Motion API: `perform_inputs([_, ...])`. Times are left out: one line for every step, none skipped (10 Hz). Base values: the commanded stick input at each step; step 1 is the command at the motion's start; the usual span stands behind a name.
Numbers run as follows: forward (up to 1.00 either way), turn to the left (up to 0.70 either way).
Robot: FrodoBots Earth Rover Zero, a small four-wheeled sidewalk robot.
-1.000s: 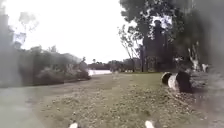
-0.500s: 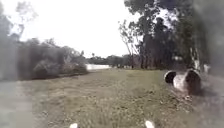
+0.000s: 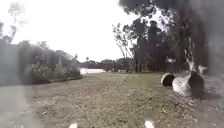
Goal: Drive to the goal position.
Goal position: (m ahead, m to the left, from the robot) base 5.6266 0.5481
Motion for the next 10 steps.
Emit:
perform_inputs([0.70, 0.00])
perform_inputs([0.70, 0.00])
perform_inputs([0.70, -0.01])
perform_inputs([0.70, -0.04])
perform_inputs([0.70, -0.30])
perform_inputs([0.70, -0.30])
perform_inputs([0.70, -0.30])
perform_inputs([0.70, -0.30])
perform_inputs([0.70, -0.30])
perform_inputs([0.70, -0.30])
